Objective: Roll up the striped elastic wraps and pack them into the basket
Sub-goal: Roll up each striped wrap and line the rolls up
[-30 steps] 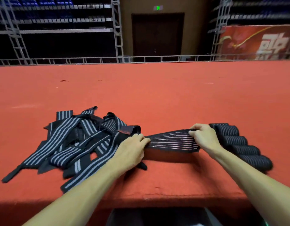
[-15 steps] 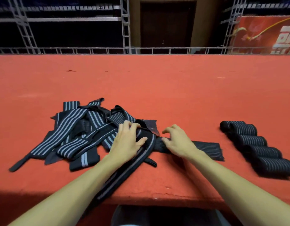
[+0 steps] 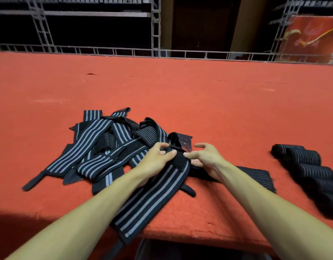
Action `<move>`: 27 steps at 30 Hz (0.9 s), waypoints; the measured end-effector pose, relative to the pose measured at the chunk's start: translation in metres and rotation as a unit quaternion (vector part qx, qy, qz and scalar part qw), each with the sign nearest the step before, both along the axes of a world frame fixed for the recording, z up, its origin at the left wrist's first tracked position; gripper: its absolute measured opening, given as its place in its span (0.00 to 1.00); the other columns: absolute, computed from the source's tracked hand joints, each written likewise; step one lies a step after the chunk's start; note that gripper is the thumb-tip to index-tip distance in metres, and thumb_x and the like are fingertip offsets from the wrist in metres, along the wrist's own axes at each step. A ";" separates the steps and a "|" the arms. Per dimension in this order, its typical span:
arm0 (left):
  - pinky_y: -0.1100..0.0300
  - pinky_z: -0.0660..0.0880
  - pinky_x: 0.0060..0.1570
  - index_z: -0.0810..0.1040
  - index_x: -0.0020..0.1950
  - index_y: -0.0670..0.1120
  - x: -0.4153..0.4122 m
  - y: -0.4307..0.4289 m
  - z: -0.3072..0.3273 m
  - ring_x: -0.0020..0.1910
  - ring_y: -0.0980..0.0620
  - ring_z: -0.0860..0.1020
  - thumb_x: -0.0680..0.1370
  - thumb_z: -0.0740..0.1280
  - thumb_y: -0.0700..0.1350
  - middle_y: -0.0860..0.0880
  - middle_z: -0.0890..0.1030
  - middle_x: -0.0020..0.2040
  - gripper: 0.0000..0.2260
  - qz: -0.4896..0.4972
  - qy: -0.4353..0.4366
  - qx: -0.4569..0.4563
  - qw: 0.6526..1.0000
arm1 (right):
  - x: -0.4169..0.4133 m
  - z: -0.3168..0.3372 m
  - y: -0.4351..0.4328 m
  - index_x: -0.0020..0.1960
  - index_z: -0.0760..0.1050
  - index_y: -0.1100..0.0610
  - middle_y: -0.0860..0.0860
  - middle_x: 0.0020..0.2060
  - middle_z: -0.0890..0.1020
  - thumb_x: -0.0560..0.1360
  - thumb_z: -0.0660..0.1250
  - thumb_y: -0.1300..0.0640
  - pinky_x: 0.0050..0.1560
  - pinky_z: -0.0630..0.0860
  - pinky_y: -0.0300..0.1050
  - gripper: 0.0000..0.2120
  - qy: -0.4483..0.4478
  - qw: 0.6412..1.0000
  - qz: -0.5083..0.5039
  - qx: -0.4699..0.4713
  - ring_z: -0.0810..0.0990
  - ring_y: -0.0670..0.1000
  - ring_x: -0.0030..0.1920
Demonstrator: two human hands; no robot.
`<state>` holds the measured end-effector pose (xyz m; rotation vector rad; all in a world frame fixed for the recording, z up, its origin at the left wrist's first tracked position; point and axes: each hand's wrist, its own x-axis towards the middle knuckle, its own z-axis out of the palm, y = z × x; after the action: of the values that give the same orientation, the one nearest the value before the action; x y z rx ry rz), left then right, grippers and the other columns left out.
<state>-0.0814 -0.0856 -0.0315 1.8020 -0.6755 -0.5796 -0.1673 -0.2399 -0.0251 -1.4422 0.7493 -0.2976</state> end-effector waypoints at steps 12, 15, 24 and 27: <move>0.49 0.75 0.60 0.73 0.67 0.49 0.004 0.002 0.017 0.53 0.47 0.81 0.71 0.75 0.42 0.43 0.81 0.56 0.25 0.045 -0.011 0.034 0.998 | -0.002 0.025 0.015 0.53 0.76 0.65 0.57 0.37 0.81 0.67 0.73 0.73 0.28 0.70 0.38 0.17 -0.021 0.998 -0.037 0.038 0.78 0.49 0.29; 0.54 0.76 0.59 0.77 0.62 0.49 0.005 0.006 0.018 0.43 0.52 0.82 0.69 0.77 0.43 0.45 0.81 0.48 0.23 0.036 -0.010 0.029 0.999 | -0.003 0.025 0.013 0.57 0.73 0.62 0.57 0.42 0.81 0.71 0.68 0.74 0.28 0.76 0.41 0.17 -0.033 0.998 -0.048 0.018 0.81 0.53 0.39; 0.66 0.67 0.36 0.76 0.64 0.46 0.002 -0.002 0.030 0.22 0.62 0.67 0.73 0.74 0.44 0.57 0.73 0.24 0.20 -0.018 -0.052 -0.016 0.998 | -0.023 0.038 -0.012 0.55 0.76 0.60 0.54 0.38 0.80 0.75 0.58 0.76 0.32 0.76 0.41 0.16 -0.104 0.986 -0.127 0.009 0.78 0.50 0.35; 0.68 0.68 0.40 0.80 0.61 0.51 0.003 -0.010 0.029 0.33 0.60 0.74 0.73 0.73 0.42 0.55 0.78 0.33 0.17 -0.009 -0.249 0.042 0.968 | -0.036 0.036 -0.027 0.51 0.77 0.60 0.57 0.39 0.81 0.74 0.55 0.76 0.34 0.78 0.44 0.17 -0.078 0.984 -0.158 -0.027 0.78 0.52 0.35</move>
<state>-0.0786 -0.0958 -0.0025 2.0433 -1.0162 -0.1607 -0.2037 -0.2673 0.0109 -1.3319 0.8462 -0.6711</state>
